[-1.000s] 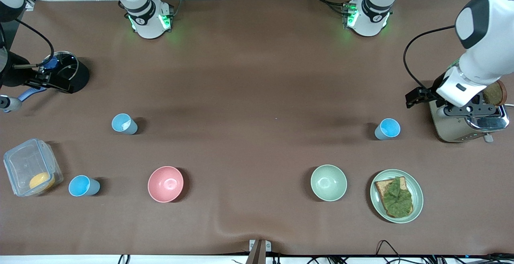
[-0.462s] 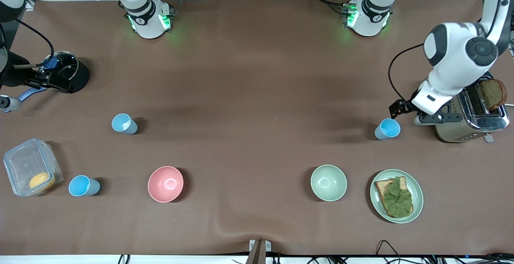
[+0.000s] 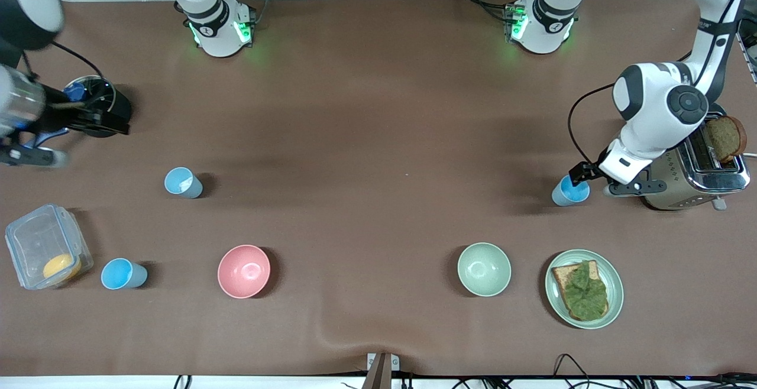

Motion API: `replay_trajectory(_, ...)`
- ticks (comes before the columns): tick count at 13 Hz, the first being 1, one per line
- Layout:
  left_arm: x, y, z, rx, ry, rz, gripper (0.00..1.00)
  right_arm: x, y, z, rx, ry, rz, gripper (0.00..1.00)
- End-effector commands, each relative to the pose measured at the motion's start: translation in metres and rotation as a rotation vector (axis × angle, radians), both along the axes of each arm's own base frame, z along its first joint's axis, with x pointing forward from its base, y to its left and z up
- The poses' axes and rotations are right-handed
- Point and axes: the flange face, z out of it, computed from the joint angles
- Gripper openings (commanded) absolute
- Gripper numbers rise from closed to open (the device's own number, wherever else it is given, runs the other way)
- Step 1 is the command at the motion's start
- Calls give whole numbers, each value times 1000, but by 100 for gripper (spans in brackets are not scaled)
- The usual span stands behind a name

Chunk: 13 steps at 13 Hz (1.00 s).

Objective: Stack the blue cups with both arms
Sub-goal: 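Grasp the blue cup with the left gripper while the right gripper grasps another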

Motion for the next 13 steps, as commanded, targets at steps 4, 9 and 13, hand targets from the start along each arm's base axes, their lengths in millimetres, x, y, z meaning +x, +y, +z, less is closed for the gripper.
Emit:
replay_trajectory(4, 1, -2, -24, 7, -16, -18, 99, 11, 25, -162, 5, 37, 25, 100)
replay_trajectory(9, 1, -4, -34, 5, -6, -24, 19, -20, 29, -260, 2, -49, 35, 100)
replay_trajectory(13, 6, -9, -31, 6, -17, -37, 0, -20, 21, -289, -4, -27, 38, 100)
